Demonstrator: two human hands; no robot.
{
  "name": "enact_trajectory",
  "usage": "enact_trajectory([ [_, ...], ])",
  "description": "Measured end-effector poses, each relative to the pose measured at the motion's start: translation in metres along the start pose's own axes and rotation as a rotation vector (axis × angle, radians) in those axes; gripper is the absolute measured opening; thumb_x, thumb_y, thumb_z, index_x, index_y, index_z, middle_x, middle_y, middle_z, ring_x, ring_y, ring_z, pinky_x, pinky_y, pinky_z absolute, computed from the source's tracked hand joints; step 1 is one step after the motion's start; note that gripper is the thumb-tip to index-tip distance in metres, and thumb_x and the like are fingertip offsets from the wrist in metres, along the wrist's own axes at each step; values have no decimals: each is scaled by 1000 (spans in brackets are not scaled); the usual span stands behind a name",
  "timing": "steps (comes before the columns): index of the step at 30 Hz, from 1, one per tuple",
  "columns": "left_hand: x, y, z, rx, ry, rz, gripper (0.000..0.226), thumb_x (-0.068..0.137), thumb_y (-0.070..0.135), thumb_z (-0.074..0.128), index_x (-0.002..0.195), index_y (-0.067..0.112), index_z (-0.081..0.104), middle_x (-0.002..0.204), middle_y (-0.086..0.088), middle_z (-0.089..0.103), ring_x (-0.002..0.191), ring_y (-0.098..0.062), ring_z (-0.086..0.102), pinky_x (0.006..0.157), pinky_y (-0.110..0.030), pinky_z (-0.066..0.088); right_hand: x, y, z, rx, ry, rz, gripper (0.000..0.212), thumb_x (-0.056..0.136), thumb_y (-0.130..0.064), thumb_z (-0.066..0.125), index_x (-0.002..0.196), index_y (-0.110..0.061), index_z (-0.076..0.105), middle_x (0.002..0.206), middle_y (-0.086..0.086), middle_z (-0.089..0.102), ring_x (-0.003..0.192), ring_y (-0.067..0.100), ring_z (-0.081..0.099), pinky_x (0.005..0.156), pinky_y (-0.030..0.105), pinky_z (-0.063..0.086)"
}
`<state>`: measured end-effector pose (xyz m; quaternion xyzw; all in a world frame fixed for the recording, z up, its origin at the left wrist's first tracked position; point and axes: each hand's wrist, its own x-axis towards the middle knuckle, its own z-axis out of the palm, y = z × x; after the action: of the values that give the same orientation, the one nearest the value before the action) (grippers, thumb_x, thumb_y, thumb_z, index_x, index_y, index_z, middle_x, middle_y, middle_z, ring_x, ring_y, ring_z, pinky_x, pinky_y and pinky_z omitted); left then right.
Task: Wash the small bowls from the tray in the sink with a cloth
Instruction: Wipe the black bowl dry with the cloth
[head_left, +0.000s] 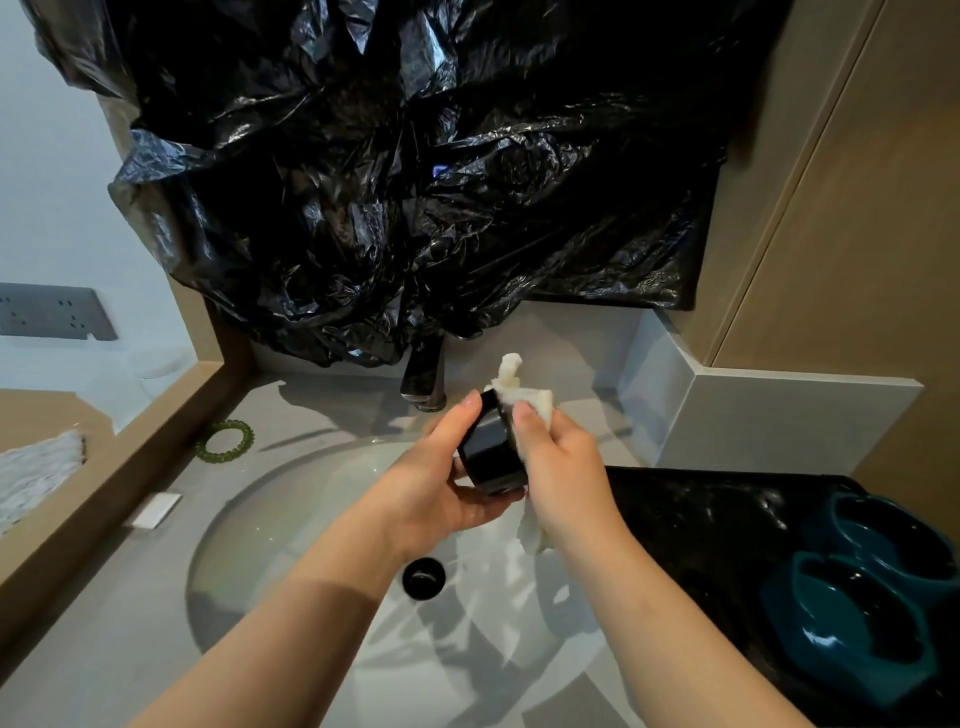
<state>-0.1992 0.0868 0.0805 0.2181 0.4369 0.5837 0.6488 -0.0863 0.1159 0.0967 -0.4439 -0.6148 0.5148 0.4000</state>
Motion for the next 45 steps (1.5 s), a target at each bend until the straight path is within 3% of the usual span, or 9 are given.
enact_trajectory([
  [7,2,-1,-3,317,100,171,23,92,44,50,111,31,53,111,-11,64,80,-23,67,64,-34,54,1,-4,-10,288,-320,132,28,93,-22,45,103,-4,65,92,13,71,91,26,66,82,37,50],
  [12,5,8,-4,162,85,24,49,89,53,50,120,18,59,99,-8,69,72,-18,68,56,-28,53,-8,-4,-9,61,-374,-34,18,78,-21,57,91,-9,61,71,3,60,65,13,57,61,30,45],
  [18,8,4,-5,347,32,29,43,91,53,46,118,23,61,107,-13,70,93,-28,68,72,-38,56,-5,28,-11,-616,-300,-439,48,78,-59,40,97,-19,57,94,-10,52,93,8,48,85,23,36],
  [22,10,-8,-7,412,134,294,19,94,35,51,112,32,57,101,-9,67,86,-26,68,68,-35,57,-2,16,-6,-31,-323,11,43,93,-55,35,72,-23,54,75,-2,58,74,13,56,80,21,42],
  [24,11,-13,-17,598,76,572,29,87,30,60,113,40,51,97,2,63,85,-14,63,73,-24,53,4,13,-8,242,-370,202,56,91,-62,31,85,-20,68,94,23,67,91,36,63,94,36,46],
  [29,15,-8,-34,1070,-116,847,59,64,44,70,114,50,39,121,34,43,109,3,51,91,-16,42,10,4,-12,556,-337,342,38,99,-31,38,117,-7,61,112,18,67,106,29,63,95,41,48],
  [36,10,19,-23,618,-91,212,65,59,89,48,118,61,42,140,4,49,108,-25,64,77,-33,54,7,2,-6,24,-182,26,19,99,-25,42,101,-23,61,96,-8,66,95,9,61,86,24,47],
  [40,7,28,-27,448,-179,47,51,82,58,44,122,28,53,98,-13,70,81,-33,70,63,-33,55,5,4,-9,-399,-268,-238,24,97,-25,42,81,-7,47,73,-3,47,69,11,43,66,28,36],
  [45,8,24,-25,472,-190,158,37,90,31,52,126,32,48,102,-11,66,83,-29,68,67,-33,56,7,-11,-8,-78,-263,88,40,99,-39,35,105,-8,59,84,6,57,76,17,53,72,34,46],
])
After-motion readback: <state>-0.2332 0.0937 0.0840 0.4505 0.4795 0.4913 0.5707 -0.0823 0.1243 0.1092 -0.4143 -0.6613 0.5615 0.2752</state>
